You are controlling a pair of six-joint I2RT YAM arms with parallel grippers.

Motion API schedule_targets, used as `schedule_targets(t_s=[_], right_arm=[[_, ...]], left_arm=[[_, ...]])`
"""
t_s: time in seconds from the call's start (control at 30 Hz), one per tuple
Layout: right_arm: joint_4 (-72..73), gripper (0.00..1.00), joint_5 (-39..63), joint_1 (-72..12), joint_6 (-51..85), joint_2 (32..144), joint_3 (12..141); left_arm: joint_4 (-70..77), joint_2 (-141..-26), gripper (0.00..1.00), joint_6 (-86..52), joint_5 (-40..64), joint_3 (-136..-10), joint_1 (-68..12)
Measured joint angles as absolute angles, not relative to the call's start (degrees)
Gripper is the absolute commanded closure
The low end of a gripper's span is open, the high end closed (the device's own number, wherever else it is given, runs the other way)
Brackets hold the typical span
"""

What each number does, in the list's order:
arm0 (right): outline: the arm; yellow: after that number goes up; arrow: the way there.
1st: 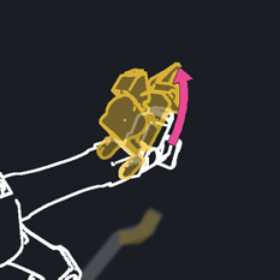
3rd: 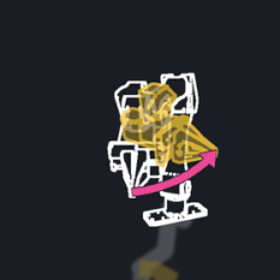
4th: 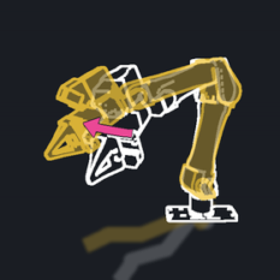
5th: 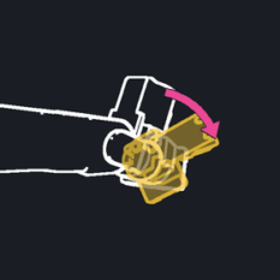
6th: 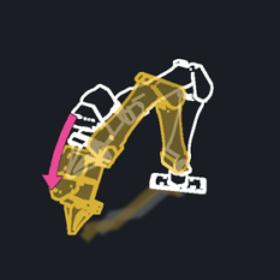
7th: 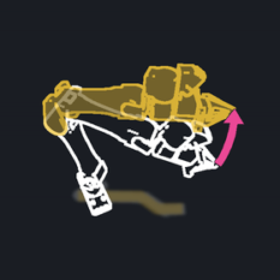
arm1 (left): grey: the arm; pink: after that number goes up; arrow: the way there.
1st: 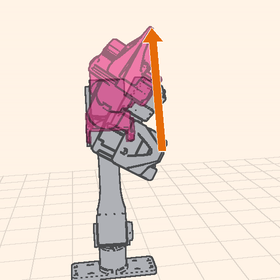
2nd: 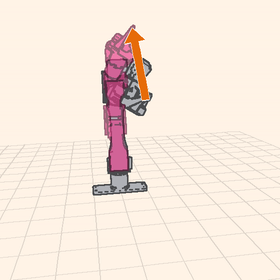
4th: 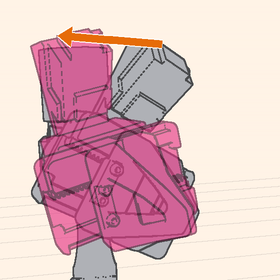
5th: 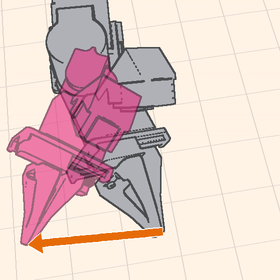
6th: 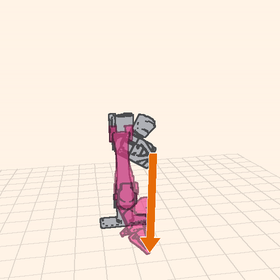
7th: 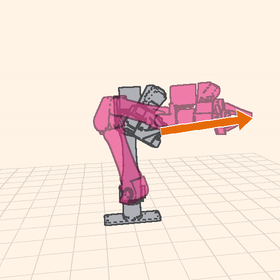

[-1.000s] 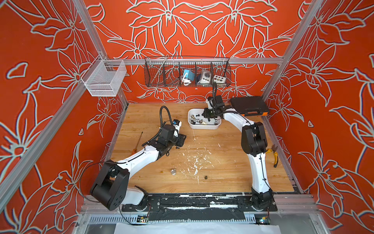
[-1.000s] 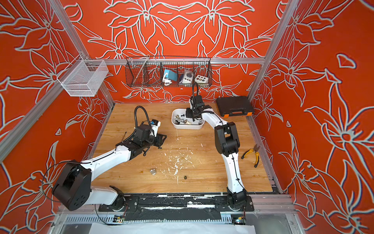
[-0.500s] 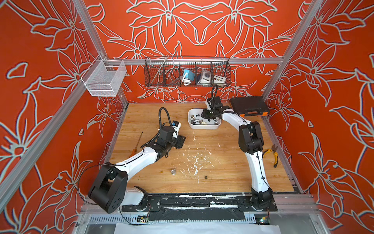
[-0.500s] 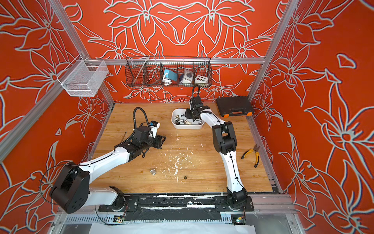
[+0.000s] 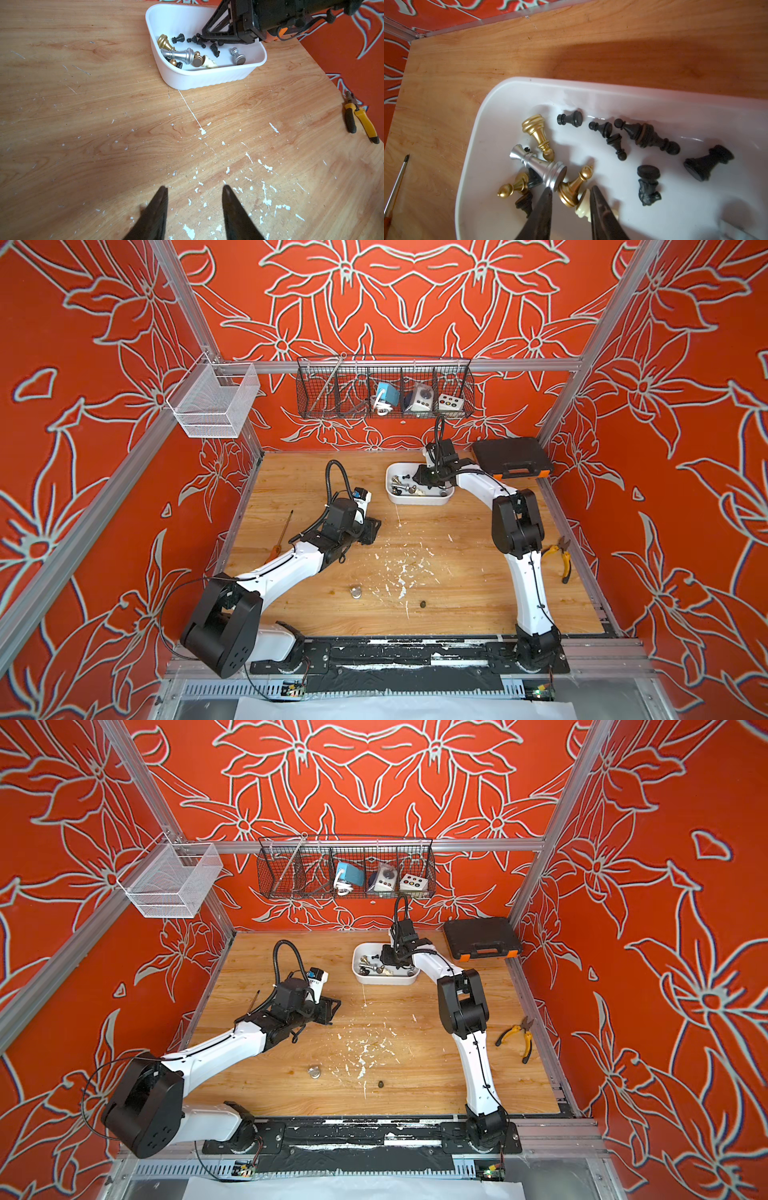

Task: Put the chess pieces into the storage box
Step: Place the chess piece in the storage box.

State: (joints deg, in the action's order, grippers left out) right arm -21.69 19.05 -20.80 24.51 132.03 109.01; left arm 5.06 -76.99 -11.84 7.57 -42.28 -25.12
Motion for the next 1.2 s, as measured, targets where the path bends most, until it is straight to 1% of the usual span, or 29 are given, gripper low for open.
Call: schedule_targets(t_s=[0.43,0.73,1.2], right_arm=[[-21.4,0.66,19.0,-20.5,21.8,124.7,103.6],[-19.8,0.65,19.0,-20.5,20.9,116.0,94.5],[-17.5,0.64,20.3,-20.5,20.8,105.5,80.2]], left_arm=[[3.3,-77.0,0.56,-15.2,5.1,-42.3,-25.1],[-0.8,-77.8,0.57,-21.3,2.5,-42.3,-25.1],[-7.5,-83.6,0.57,-31.6,-1.4,-43.2,-25.8]])
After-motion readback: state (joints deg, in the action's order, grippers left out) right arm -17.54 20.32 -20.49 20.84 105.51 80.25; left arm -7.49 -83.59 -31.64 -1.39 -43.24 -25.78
